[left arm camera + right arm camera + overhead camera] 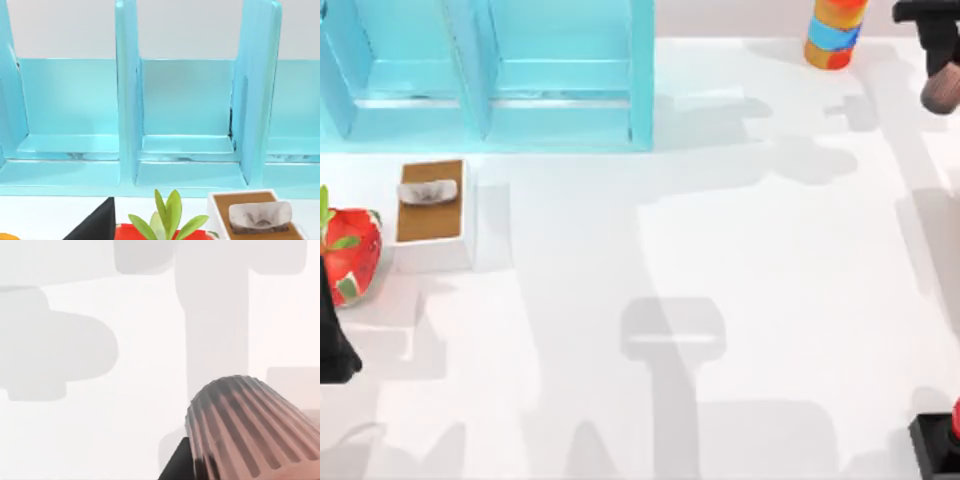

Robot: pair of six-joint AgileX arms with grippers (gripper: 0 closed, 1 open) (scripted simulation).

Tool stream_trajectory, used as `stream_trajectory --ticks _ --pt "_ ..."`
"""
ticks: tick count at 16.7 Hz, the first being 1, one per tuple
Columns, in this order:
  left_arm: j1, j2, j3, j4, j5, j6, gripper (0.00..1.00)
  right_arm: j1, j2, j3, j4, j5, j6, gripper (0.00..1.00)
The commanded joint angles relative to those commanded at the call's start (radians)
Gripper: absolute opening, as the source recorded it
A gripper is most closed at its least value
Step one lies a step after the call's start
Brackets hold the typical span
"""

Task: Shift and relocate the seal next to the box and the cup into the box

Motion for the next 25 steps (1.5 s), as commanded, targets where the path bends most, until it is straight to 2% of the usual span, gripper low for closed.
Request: stream_trajectory --ticks 4,7,13,20,25 --pt "0.0 0.0 0.0 0.0 0.0 0.0 1.0 -0.032 -0.063 -0.059 0.026 -0.001 -0.007 0.0" --pt "0.0 0.0 0.0 0.0 0.0 0.0 1.0 -0.097 -0.215 -0.212 0.075 -0.004 -0.039 0.0" --pt "0.0 0.0 0.0 0.0 0.0 0.0 1.0 -0.285 -0.65 -0.755 0.216 -0.011 -0.183 0.0" --pt "0.0 0.0 0.0 0.0 0.0 0.0 1.0 -0.507 -1.071 -1.475 0.393 -0.022 -0.449 0.0" --pt "0.0 0.0 0.0 0.0 0.0 0.0 1.0 -0.602 -1.214 -1.766 0.474 -0.025 -0.606 0.0"
